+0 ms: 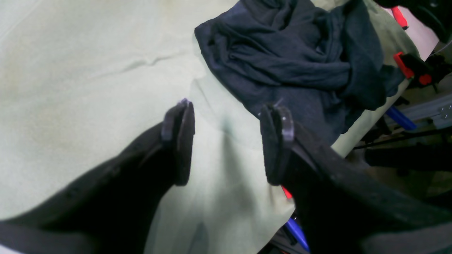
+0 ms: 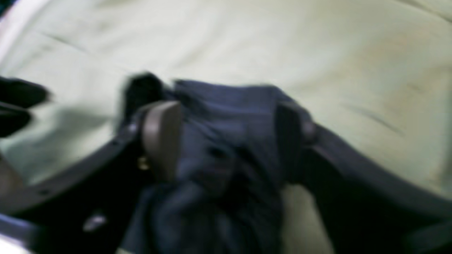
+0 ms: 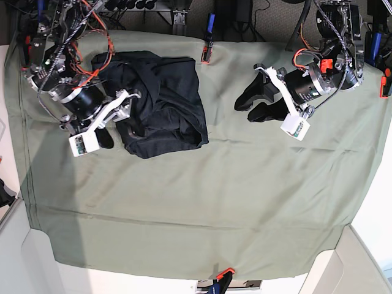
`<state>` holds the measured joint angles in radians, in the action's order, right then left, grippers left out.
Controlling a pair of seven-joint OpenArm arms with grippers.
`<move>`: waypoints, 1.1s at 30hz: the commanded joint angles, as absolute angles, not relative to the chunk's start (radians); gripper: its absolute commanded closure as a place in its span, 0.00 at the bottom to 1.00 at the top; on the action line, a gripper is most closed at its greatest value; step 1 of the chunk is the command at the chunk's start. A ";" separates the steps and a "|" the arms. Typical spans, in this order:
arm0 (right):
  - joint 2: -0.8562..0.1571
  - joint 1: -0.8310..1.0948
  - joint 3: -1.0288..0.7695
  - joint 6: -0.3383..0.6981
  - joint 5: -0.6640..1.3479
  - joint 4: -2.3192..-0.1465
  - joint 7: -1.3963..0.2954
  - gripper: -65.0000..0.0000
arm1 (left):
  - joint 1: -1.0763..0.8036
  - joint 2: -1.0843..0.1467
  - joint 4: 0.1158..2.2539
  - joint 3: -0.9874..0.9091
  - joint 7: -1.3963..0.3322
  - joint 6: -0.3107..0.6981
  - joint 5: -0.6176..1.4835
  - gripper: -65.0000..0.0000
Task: Fold the T-shirt properly
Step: 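Fold the shirt's end over the bundle with the right gripper, then press and tuck the folded bundle with the right gripper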
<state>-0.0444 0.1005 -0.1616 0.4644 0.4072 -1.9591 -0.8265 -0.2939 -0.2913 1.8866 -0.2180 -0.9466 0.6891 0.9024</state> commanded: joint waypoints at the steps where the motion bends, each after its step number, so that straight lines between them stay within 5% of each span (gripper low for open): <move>1: -0.062 0.095 -0.173 0.476 0.444 -1.979 -0.810 0.31 | -0.289 -0.300 1.900 -0.223 -0.932 0.698 0.925 0.50; 9: -0.099 0.165 -0.095 0.513 0.516 -1.976 -0.813 0.31 | -0.288 -0.300 1.900 -0.223 -0.916 0.698 0.925 0.50; 24: -0.097 0.208 0.408 0.542 0.467 -1.974 -0.807 0.32 | -0.288 -0.300 1.901 -0.224 -0.918 0.698 0.962 0.50; 33: -0.091 0.202 0.415 0.545 0.414 -2.003 -0.802 0.32 | -0.288 -0.308 1.901 -0.224 -0.933 0.698 0.991 0.50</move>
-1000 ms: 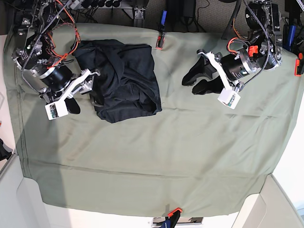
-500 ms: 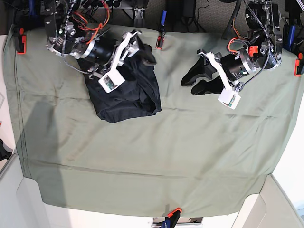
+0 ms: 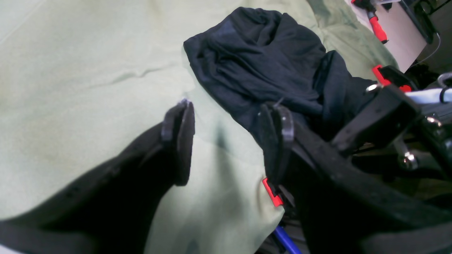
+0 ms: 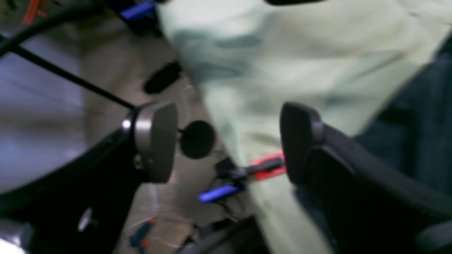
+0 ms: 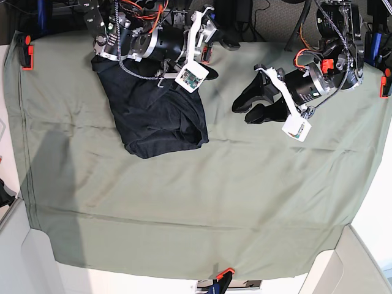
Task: Fold the T-shirt properly
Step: 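Press and tuck the folded bundle with the right gripper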
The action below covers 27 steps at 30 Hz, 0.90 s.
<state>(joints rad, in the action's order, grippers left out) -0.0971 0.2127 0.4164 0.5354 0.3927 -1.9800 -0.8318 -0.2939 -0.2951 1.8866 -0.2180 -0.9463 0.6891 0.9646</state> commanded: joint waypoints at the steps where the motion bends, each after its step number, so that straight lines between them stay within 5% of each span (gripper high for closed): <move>1: -0.091 0.199 0.397 0.534 0.395 -2.016 -0.801 0.32 | -0.288 -0.315 1.901 -0.224 -0.933 0.698 0.991 0.50; 10: -0.091 0.165 0.104 0.472 0.367 -2.046 -0.721 0.37 | -0.289 -0.339 1.901 -0.224 -0.934 0.698 0.990 0.50; 14: -0.091 0.159 -0.003 0.429 0.319 -2.041 -0.730 1.00 | -0.288 -0.338 1.901 -0.224 -0.936 0.698 0.991 0.50; 27: -0.099 0.164 0.064 0.523 0.443 -1.870 -0.748 1.00 | -0.288 -0.338 1.901 -0.224 -0.932 0.698 0.991 0.50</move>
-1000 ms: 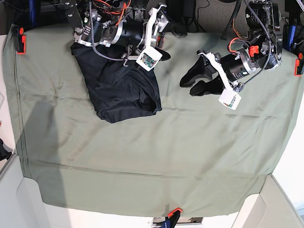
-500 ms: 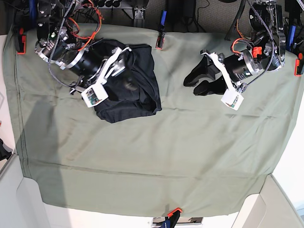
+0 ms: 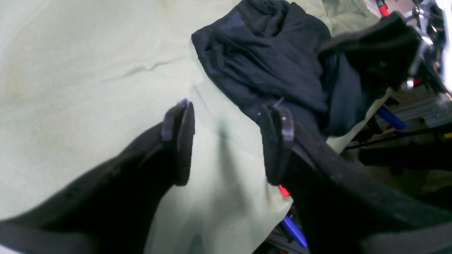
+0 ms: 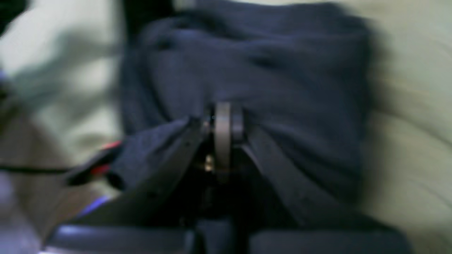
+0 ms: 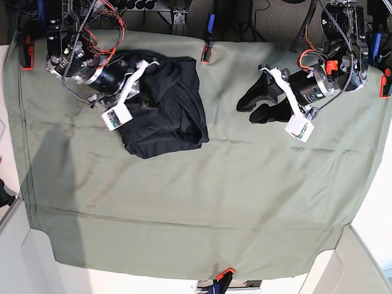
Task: Fold the T-shirt properly
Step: 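Press and tuck the folded bundle with the right gripper, then grasp the bundle with both grippers and drag it toward the cloth's center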
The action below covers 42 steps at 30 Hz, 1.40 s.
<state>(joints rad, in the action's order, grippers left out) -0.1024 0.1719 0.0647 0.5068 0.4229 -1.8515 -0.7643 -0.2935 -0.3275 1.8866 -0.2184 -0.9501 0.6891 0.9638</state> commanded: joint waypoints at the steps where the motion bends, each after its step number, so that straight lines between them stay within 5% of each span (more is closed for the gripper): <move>1: -0.099 0.164 0.101 0.524 0.453 -1.871 -0.749 1.00 | -0.288 -0.338 1.901 -0.224 -0.932 0.698 0.991 0.50; 11: -0.093 0.155 0.433 0.520 0.338 -1.875 -0.673 1.00 | -0.286 -0.339 1.901 -0.224 -0.933 0.698 0.991 0.50; 14: -0.059 0.134 0.402 0.497 0.275 -1.886 -0.655 1.00 | -0.286 -0.339 1.919 -0.213 -0.994 0.698 1.014 0.52; 18: -0.035 0.054 0.287 0.433 0.223 -1.886 -0.655 1.00 | -0.286 -0.355 2.061 -0.090 -1.069 0.698 1.079 0.75; 21: -0.035 -0.024 0.168 0.381 0.201 -1.881 -0.652 1.00 | -0.286 -0.354 2.154 0.080 -1.038 0.698 0.979 0.82; 26: -0.036 -0.162 0.028 0.351 0.202 -1.745 -0.632 1.00 | -0.285 -0.318 2.141 0.354 -0.915 0.698 0.646 0.85; 30: -0.036 -0.276 0.002 0.365 0.202 -1.560 -0.601 1.00 | -0.285 -0.260 2.123 0.504 -0.845 0.698 0.431 0.96; 42: -0.036 -0.412 0.006 0.441 0.202 -1.250 -0.556 1.00 | -0.199 -0.211 1.803 0.551 -0.684 0.698 0.217 1.00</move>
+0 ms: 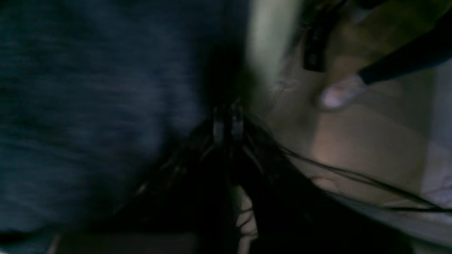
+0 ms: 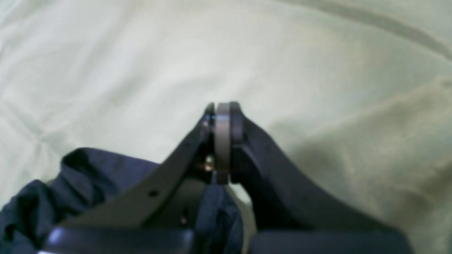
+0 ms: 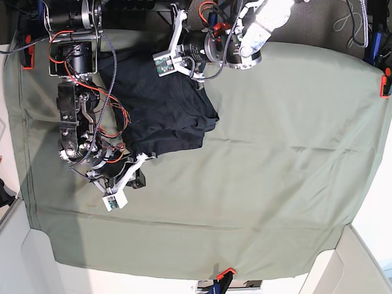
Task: Fold the T-shirt properly
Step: 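Grasp the bundle with both grippers and drag it toward the cloth's center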
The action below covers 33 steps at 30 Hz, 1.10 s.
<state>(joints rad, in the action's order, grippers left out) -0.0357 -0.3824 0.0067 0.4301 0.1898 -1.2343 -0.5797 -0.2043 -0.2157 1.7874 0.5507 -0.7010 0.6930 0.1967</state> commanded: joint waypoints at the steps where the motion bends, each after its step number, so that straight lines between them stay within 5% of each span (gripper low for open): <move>1: -0.036 -0.410 0.006 0.454 0.202 -1.235 -0.556 1.00 | -0.184 -0.211 1.782 0.551 -0.669 0.698 0.196 1.00; 12: -0.065 -0.403 0.086 0.506 0.229 -1.162 -0.556 1.00 | -0.035 -0.226 1.656 0.535 -0.662 0.563 0.020 1.00; 33: -0.083 -0.331 0.131 0.529 0.356 -1.217 -0.636 1.00 | 0.089 -0.474 1.565 0.443 -0.572 0.560 0.014 1.00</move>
